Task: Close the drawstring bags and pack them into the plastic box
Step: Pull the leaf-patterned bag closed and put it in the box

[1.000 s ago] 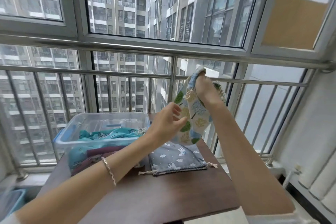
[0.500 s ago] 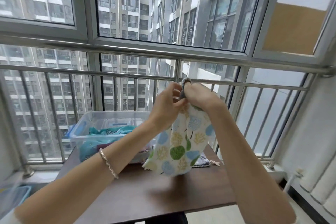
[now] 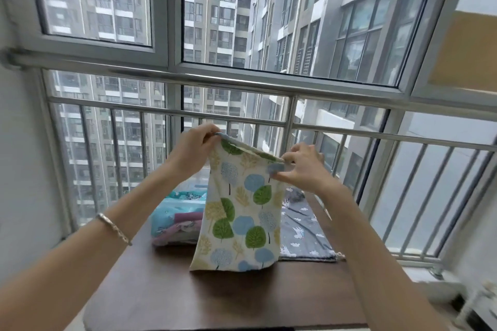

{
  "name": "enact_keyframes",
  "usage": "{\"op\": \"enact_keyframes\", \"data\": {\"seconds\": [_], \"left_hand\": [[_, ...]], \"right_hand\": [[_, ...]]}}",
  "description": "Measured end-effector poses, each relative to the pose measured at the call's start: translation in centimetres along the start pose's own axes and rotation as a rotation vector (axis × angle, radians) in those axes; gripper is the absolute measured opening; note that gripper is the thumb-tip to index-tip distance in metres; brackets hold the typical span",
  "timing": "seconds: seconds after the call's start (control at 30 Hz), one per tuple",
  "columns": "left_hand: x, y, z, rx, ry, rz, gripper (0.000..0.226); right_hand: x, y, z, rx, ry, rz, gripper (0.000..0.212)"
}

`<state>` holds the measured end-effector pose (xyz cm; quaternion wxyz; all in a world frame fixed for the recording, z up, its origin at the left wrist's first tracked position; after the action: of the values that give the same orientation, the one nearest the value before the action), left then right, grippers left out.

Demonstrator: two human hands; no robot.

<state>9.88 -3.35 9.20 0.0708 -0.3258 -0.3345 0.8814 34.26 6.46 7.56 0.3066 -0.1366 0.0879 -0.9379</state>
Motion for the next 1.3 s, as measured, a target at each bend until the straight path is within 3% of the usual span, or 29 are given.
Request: {"op": "enact_keyframes", "data": {"seconds": [0.07, 0.1, 0.2, 0.37, 0.43, 0.53, 0.6, 0.67, 0.73, 0.8, 0.83, 0.9, 0.97, 1.03, 1.07, 1.13, 1.2, 1.3], "left_hand": [[1.1, -0.1, 0.8, 0.009, -0.069, 0.018, 0.019], [1.5, 0.0, 1.1, 0.024, -0.116, 0.018, 0.022], [2.6, 0.0, 1.2, 0.068, -0.326, -0.024, 0.027], [5.4, 0.0, 1.5, 0.134, -0.554, 0.011, 0.035], [6.1, -0.1, 1.6, 0.197, -0.551, 0.049, 0.036], [6.3, 0.0, 2.9, 0.155, -0.53, 0.088, 0.032], [6.5, 0.2, 4.3, 0.018, -0.334, 0.176, 0.034], [6.8, 0.3, 4.4, -0.104, 0.268, 0.385, 0.032], [6.1, 0.2, 2.9, -0.025, 0.961, 0.534, 0.023], [5.1, 0.0, 1.3, 0.105, 1.34, 0.498, 0.023], [4.7, -0.2, 0.7, 0.108, 1.489, 0.477, 0.024], [3.9, -0.6, 0.1, 0.063, 1.661, 0.477, 0.025], [3.7, -1.0, 0.3, 0.048, 1.627, 0.513, 0.025], [4.8, -1.0, 1.7, 0.007, 1.503, 0.562, 0.027], [5.5, -0.8, 2.5, -0.018, 1.432, 0.605, 0.027], [6.4, -0.2, 3.2, 0.004, 1.281, 0.674, 0.028], [5.6, -0.2, 2.6, 0.129, 1.15, 0.691, 0.029], [1.8, -1.4, 0.9, 0.271, 1.124, 0.614, 0.03]], "right_hand": [[-0.9, -0.8, 0.2, -0.059, -0.043, 0.028, 0.017], [-1.1, -1.0, 0.4, -0.034, -0.132, 0.045, 0.015], [-1.6, -1.4, 0.2, 0.055, -0.328, 0.052, 0.022], [-3.2, -2.0, -0.5, 0.017, -0.259, 0.024, 0.032], [-4.0, -1.9, -0.8, 0.018, -0.504, 0.026, 0.034], [-6.2, -1.7, -1.0, -0.088, -1.134, -0.085, 0.031], [-8.3, -1.5, -1.7, -0.211, -1.56, -0.238, 0.03], [-8.9, -1.5, -3.3, -0.199, -2.042, -0.331, 0.027], [-7.6, -2.1, -4.7, -0.151, -2.337, -0.245, 0.025], [-5.2, -2.9, -5.2, -0.078, -2.44, -0.099, 0.021], [-3.7, -3.3, -5.2, -0.01, -2.458, -0.045, 0.018], [-1.7, -4.1, -5.0, 0.162, -2.337, 0.001, 0.04], [-1.3, -4.5, -4.5, 0.171, -1.745, -0.058, 0.044], [-3.0, -4.8, -3.8, 0.052, -1.093, -0.126, 0.035], [-4.2, -4.8, -3.2, 0.013, -0.961, -0.173, 0.034], [-5.8, -4.8, -1.9, -0.023, -0.904, -0.223, 0.035], [-5.0, -5.0, -0.5, -0.042, -0.792, -0.154, 0.031], [-1.2, -5.0, 0.4, 0.058, -0.923, 0.001, 0.041]]}}
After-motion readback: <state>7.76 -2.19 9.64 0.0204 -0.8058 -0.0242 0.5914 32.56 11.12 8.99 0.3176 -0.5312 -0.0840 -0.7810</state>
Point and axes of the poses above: each hand's wrist, its own y-axis away from the middle knuckle, its own z-axis out of the back of the hand, x = y × z, the point moved 2 cm from there along -y, towards the middle knuckle, and after that the axes turned 4 degrees about x, right-handed, at the moved point
